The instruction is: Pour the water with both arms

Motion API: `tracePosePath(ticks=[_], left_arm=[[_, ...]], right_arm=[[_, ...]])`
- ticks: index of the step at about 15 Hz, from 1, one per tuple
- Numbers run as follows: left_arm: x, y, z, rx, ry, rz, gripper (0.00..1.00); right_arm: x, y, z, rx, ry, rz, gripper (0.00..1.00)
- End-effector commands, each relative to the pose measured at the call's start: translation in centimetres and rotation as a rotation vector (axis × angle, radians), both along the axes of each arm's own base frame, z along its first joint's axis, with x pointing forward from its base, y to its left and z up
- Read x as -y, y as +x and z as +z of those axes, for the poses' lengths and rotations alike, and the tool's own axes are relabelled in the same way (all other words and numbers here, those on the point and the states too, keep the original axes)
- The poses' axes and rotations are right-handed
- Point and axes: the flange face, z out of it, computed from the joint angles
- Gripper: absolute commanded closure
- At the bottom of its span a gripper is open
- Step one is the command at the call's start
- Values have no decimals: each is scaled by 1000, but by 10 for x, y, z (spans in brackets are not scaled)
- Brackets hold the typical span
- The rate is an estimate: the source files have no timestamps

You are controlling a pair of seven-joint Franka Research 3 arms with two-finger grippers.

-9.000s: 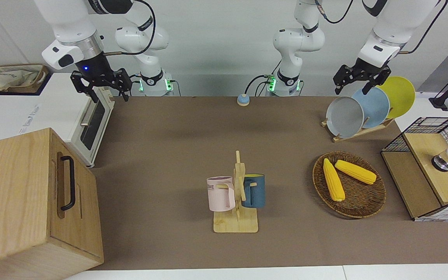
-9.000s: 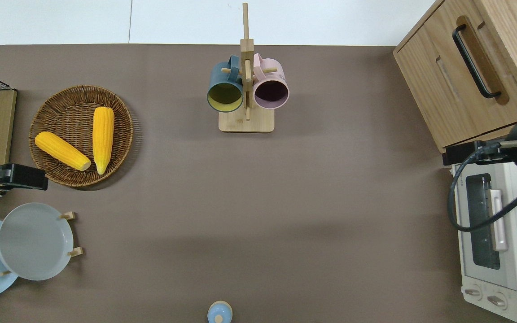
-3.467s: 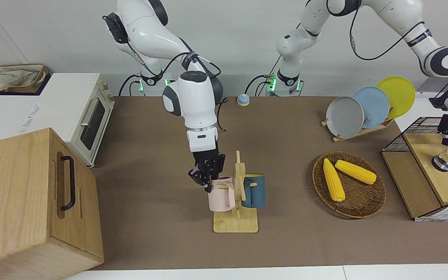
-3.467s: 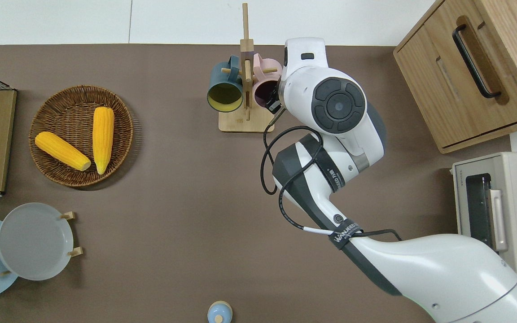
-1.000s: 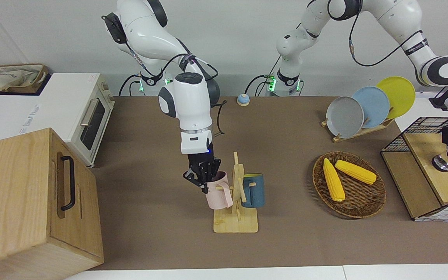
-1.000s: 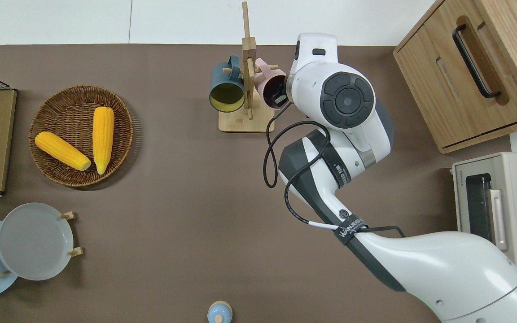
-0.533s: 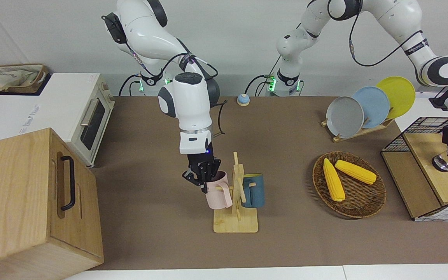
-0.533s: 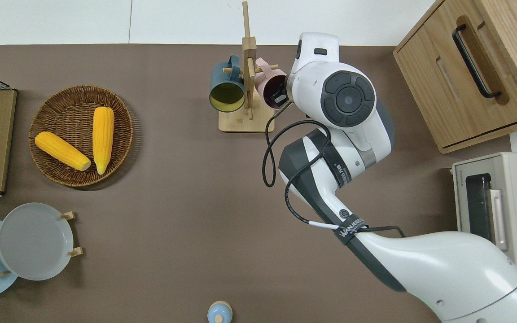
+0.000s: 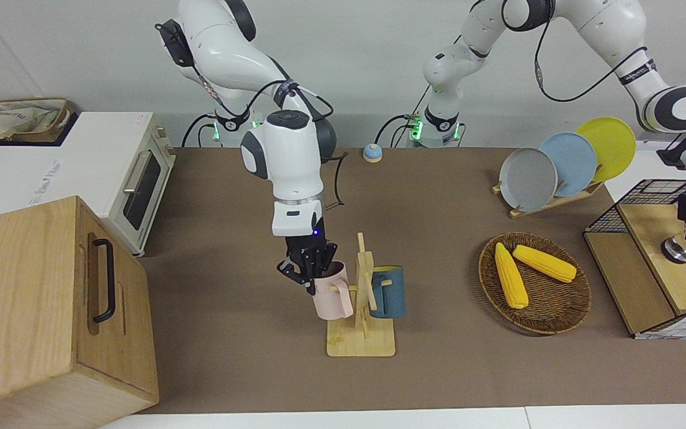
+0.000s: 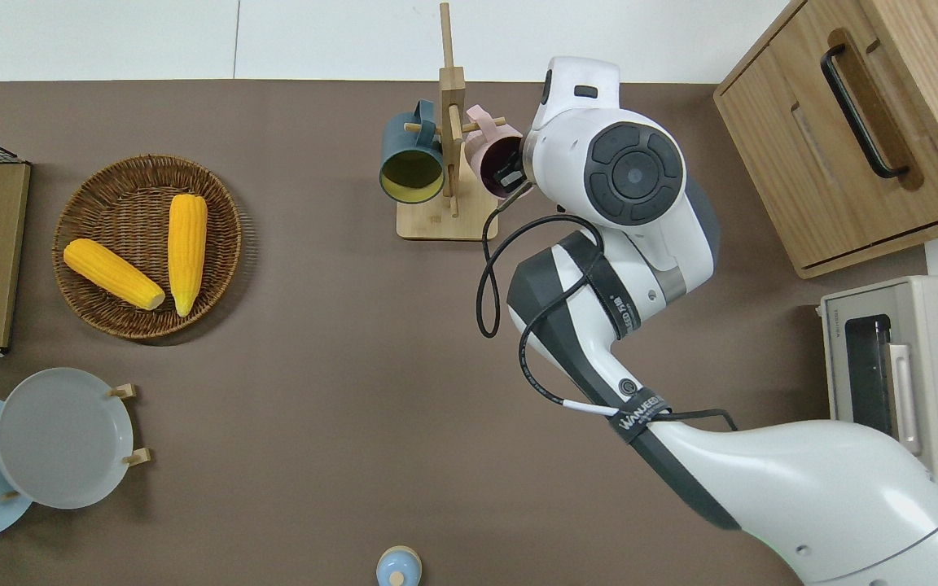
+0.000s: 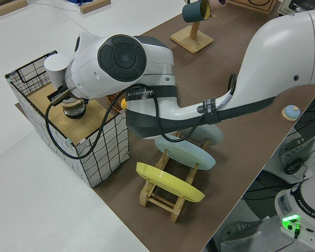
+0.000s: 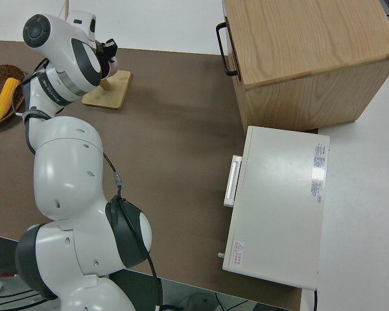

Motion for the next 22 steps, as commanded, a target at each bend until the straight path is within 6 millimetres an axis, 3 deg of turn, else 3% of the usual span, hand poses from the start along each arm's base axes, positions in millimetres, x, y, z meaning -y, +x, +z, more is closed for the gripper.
tracePosePath(ticks=[1, 7, 14, 18, 22], left_arm=[[1, 6, 15, 31, 4, 16, 1000], [1, 4, 17, 29, -4, 25, 1000], [9, 7, 51, 14, 36, 50, 1000], [14, 3, 59, -9, 12, 30, 1000], [19, -3, 78, -25, 15, 32, 1000]], right_arm=[[5, -2, 9, -22, 18, -26, 973], [13, -4, 21, -41, 22, -44, 978], [34, -4, 47, -17, 22, -61, 978], [57, -2, 63, 4, 7, -61, 978], [80, 0, 65, -15, -29, -56, 978]])
